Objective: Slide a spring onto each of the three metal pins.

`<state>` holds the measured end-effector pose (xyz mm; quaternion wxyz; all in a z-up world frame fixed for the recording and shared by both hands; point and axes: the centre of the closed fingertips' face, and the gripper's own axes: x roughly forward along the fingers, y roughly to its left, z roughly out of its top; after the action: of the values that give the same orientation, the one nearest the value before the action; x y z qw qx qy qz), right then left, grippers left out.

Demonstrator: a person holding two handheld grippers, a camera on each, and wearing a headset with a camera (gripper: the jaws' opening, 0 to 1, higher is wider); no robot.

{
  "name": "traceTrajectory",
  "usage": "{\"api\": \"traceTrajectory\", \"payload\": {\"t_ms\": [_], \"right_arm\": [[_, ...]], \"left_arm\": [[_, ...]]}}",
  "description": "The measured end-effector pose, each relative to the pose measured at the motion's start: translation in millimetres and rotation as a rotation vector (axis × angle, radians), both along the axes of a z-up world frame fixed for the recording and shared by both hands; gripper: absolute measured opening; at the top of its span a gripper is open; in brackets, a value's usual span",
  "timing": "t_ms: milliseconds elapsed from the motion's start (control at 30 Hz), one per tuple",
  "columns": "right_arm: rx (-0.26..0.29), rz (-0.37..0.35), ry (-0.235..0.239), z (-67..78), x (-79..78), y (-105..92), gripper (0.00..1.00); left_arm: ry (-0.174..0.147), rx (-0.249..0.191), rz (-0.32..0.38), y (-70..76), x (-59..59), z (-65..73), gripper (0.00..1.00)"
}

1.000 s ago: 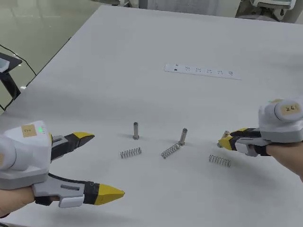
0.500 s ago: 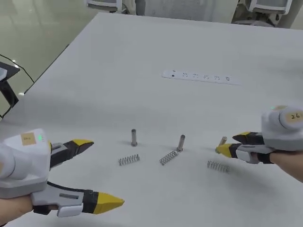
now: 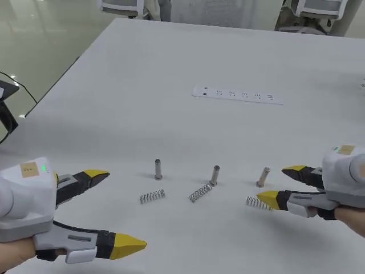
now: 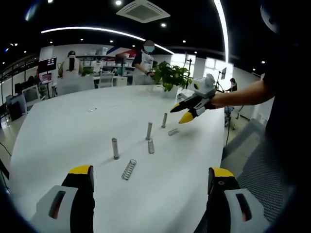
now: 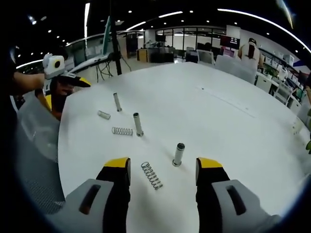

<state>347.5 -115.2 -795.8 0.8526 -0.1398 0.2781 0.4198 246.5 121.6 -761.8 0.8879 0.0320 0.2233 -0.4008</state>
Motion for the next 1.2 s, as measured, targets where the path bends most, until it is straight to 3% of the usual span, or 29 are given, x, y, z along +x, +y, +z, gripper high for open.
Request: {"api": "traceTrajectory", "payload": {"t_ms": [133, 500, 767, 1200], "right_arm": [[0.028, 0.019, -0.018, 3.7, -8.6, 3.3, 0.56], [0.031, 0.135, -0.052, 6.2, -38.0, 10.9, 0.64], [0.059, 0.138, -0.050, 7.5, -45.2, 9.4, 0.70], [-0.003, 0.205, -0.037, -2.8, -66.2, 4.6, 0.73]], "left_arm": [[-0.001, 0.000, -0.001, -0.7, -0.1, 1.0, 0.95], [-0.002, -0.004, -0.005, -3.6, 1.1, 2.0, 0.96], [-0.009, -0.010, -0.007, -5.5, 1.9, 5.4, 0.96], [-0.013, -0.010, -0.004, -3.8, 4.4, 4.8, 0.97]]}}
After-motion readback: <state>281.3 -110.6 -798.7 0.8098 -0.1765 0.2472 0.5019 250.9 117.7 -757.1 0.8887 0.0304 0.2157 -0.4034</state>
